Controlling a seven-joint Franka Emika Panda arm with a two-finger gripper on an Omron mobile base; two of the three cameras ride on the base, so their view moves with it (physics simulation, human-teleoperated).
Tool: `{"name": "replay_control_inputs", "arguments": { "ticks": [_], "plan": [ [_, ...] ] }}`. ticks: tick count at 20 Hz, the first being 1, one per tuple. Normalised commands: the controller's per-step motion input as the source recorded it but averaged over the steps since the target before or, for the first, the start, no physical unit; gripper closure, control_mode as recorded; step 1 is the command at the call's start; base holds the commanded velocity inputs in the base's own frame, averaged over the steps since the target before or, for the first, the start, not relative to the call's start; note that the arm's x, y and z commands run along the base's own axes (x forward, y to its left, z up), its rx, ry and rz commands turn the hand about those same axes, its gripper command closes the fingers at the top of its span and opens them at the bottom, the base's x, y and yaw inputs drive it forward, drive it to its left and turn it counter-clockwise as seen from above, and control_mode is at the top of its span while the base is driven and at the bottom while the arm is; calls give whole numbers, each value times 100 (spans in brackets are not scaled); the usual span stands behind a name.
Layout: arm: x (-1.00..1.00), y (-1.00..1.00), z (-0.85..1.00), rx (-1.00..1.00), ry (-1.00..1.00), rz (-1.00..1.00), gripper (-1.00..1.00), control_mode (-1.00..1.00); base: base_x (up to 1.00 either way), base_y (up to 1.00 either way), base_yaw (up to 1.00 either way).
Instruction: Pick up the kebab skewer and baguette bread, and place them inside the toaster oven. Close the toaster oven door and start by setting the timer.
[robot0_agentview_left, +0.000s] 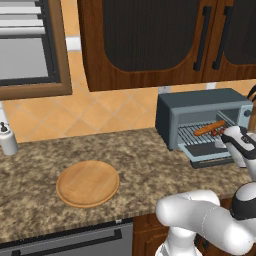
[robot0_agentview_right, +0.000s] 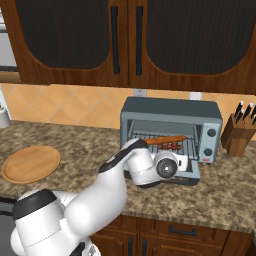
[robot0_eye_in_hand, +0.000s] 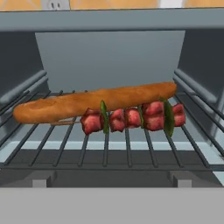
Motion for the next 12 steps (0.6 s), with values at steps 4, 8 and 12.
{"name": "replay_control_inputs", "arguments": {
  "ticks": [4,8,12],
  "plan": [
    [9,0,-14,0,0,0,-100,-100,0,0,0],
    [2,0,-19,0,0,0,-100,-100,0,0,0],
    [9,0,-5,0,0,0,-100,-100,0,0,0]
  ]
}}
